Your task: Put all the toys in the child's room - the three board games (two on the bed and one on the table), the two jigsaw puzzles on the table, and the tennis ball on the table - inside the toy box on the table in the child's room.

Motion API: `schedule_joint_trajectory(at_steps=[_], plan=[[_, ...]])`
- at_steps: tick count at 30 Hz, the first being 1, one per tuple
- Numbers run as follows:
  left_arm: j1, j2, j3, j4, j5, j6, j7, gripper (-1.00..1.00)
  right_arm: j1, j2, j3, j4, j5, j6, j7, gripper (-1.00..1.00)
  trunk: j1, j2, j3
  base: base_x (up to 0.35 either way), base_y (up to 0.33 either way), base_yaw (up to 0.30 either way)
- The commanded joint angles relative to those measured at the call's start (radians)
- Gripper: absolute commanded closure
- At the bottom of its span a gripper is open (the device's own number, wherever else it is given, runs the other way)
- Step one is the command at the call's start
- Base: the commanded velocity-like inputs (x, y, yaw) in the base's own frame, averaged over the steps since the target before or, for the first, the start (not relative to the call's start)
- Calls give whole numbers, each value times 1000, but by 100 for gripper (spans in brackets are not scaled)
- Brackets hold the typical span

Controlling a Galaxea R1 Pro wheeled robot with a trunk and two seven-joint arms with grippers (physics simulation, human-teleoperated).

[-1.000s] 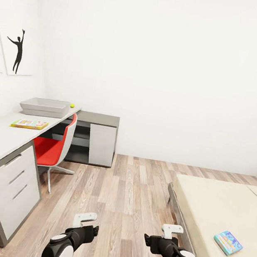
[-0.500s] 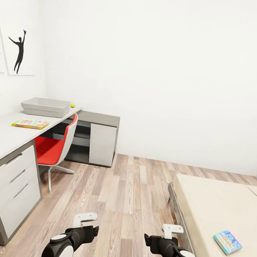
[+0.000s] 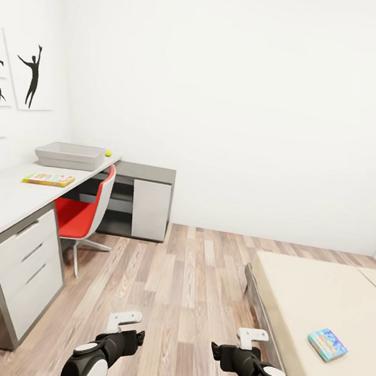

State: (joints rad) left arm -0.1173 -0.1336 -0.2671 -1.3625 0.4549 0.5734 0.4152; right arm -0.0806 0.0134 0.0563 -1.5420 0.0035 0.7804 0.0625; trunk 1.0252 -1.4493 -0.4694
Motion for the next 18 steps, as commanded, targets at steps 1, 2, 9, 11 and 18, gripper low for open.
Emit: schedule_joint_trajectory(at_steps=[1, 2, 9, 11, 18], plan=[[-1, 0, -1, -1, 10, 2, 10, -100, -1, 0, -1, -1, 1, 5, 3, -100, 0, -1, -1, -85, -1, 0], [-1, 0, -1, -1, 10, 2, 10, -100, -1, 0, -1, -1, 1, 5, 3, -100, 0, -1, -1, -85, -1, 0], [-1, 0, -1, -1, 11, 2, 10, -100, -1, 1, 0, -1, 1, 5, 3, -100, 0, -1, -1, -45, 0, 0], [-1, 0, -1, -1, 11, 2, 10, -100, -1, 1, 0, -1, 1, 5, 3, -100, 0, -1, -1, -20, 0, 0], [-1, 1, -1, -1, 11, 2, 10, -100, -1, 1, 0, -2, 1, 5, 3, -100, 0, -1, -1, -12, 0, 0]])
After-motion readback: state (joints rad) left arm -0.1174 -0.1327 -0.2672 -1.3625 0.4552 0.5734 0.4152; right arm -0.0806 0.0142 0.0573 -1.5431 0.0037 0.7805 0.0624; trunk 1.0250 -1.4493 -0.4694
